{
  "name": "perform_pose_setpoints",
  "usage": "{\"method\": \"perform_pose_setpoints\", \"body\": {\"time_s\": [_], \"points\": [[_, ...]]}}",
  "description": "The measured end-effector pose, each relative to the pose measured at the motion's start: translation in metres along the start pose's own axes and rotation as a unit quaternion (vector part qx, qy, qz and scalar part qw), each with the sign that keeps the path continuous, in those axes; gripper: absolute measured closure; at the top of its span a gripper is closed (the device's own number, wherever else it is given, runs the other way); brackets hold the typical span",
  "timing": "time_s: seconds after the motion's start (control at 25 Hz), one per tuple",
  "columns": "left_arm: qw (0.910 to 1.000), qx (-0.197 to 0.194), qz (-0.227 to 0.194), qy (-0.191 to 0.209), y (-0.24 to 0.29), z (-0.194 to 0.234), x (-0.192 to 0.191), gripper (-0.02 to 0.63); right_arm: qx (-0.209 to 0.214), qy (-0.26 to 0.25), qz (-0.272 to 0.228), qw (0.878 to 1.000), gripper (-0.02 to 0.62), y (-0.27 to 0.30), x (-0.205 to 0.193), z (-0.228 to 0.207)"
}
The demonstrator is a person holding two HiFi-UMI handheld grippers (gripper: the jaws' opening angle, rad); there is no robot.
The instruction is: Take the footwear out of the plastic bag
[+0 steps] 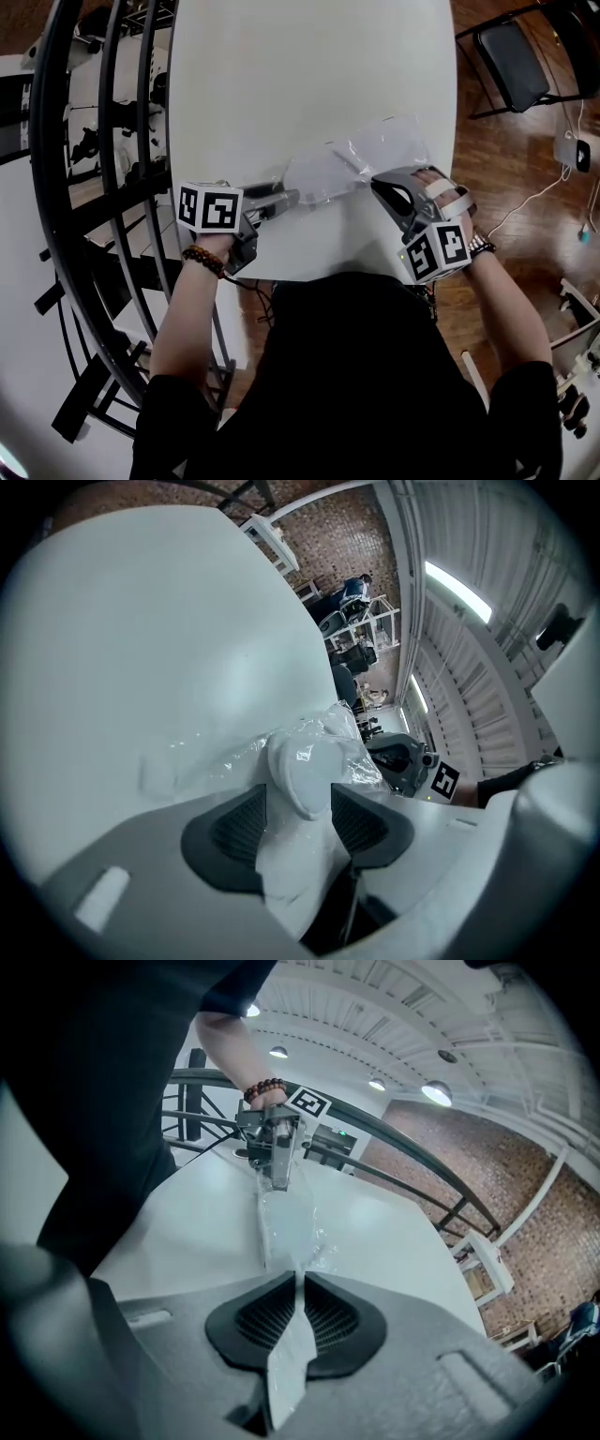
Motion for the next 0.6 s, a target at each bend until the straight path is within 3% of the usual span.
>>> {"method": "perform_pose_setpoints", "body": {"time_s": [0.24, 0.44, 0.6], "points": [[0.999, -0.033, -0.004, -0.031, 0.009, -0.003, -0.001, 0.374, -0.006, 0.009, -0.004, 1.0, 0.577, -0.001, -0.003, 0.001], [0.9999, 0.0, -0.003, -0.011, 0.012, 0.0, -0.001, 0.467, -0.009, 0.016, -0.005, 1.0, 0.578, 0.0, -0.001, 0.001], [0.9998, 0.005, -0.015, -0.007, 0.009, 0.001, -0.001, 0.507, 0.009, 0.02, 0.005, 1.0, 0.558, 0.003, -0.006, 0.005]]}}
Point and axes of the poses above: the fingertips, and each gripper's own axes: y forward along the fingers, z to its left, x out of its top, the point moved 6 cm from there along -y, backward along the fingers, and after that the axes turned 6 degrees about z, right-handed, at the moved point
